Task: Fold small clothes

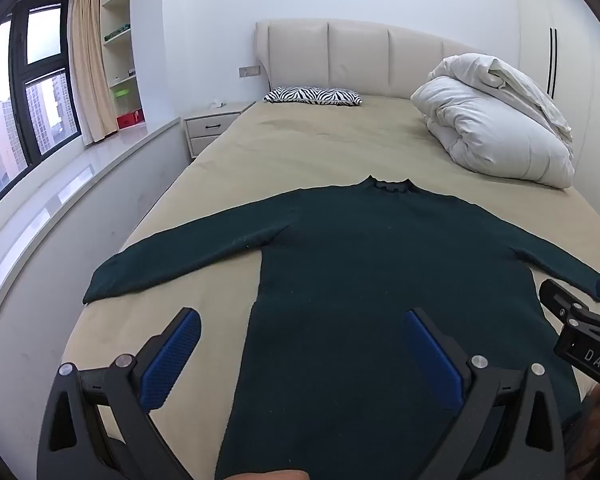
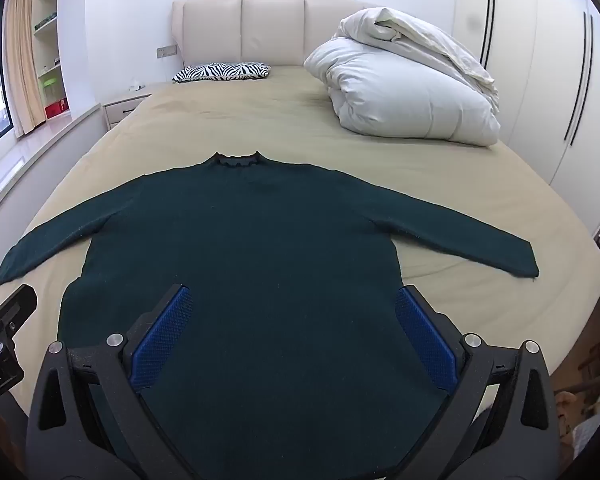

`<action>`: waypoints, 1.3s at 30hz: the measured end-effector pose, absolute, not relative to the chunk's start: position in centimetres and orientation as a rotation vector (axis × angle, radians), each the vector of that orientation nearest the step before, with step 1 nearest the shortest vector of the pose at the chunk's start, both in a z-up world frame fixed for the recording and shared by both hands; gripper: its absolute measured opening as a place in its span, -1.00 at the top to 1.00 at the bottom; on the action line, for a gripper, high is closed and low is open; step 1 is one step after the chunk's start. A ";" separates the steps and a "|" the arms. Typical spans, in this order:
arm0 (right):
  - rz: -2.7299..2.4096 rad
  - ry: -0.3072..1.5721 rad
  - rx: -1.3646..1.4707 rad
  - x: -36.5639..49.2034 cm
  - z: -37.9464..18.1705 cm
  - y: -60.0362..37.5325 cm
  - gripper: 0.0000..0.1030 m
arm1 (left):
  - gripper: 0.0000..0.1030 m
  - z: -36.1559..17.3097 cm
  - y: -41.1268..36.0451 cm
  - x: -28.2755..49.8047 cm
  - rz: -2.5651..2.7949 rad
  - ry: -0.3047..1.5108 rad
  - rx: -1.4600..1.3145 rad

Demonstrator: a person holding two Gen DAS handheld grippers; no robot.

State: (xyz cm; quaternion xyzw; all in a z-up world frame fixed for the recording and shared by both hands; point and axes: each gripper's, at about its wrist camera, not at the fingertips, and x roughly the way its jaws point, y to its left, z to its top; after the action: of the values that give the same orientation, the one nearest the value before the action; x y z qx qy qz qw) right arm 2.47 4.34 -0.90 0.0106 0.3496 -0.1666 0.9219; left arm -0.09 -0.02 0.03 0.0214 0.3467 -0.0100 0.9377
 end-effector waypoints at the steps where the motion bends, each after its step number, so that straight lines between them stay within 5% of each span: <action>1: -0.341 0.720 0.023 2.5 -0.9 4.3 -1.00 | -1.00 0.0 -0.1 -0.1 -0.020 0.708 0.046; 39: -0.341 0.723 0.023 2.4 -1.2 4.3 -1.00 | -1.00 -0.2 1.2 -0.2 -0.020 0.721 0.030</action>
State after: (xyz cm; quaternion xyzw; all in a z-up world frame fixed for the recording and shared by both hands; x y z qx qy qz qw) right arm 2.37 4.33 -1.18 0.0111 0.3521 -0.1658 0.9211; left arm -0.24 1.24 -0.16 0.0148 0.3527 -0.0097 0.9356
